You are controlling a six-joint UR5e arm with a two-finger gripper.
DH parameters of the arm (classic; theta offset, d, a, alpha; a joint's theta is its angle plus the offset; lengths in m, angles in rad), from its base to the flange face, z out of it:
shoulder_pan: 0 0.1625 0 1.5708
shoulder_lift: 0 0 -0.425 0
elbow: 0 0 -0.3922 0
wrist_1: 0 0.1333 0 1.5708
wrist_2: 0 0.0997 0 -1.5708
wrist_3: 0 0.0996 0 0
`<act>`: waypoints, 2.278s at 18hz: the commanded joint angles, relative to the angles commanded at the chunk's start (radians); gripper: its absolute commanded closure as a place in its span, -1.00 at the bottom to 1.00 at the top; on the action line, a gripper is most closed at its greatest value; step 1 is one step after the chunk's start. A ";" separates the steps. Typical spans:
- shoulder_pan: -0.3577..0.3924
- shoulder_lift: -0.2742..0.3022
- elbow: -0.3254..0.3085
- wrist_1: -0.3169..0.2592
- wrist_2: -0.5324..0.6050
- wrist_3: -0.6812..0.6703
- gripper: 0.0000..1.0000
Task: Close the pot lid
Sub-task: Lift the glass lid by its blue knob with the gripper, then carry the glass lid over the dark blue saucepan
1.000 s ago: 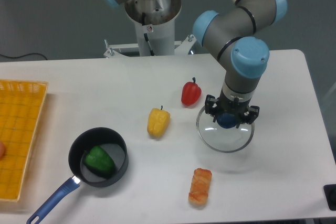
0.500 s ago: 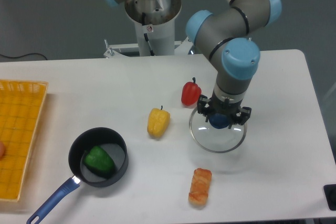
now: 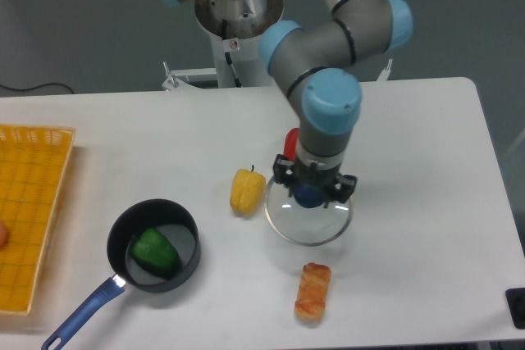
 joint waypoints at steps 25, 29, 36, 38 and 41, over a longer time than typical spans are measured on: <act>-0.319 0.021 -0.017 0.098 0.026 -0.273 0.01; -0.345 0.011 -0.021 0.100 0.049 -0.293 0.01; -0.359 -0.012 -0.005 0.098 0.066 -0.295 0.02; -0.361 -0.024 0.015 0.092 0.066 -0.293 0.02; -0.361 -0.046 0.043 0.087 0.067 -0.292 0.02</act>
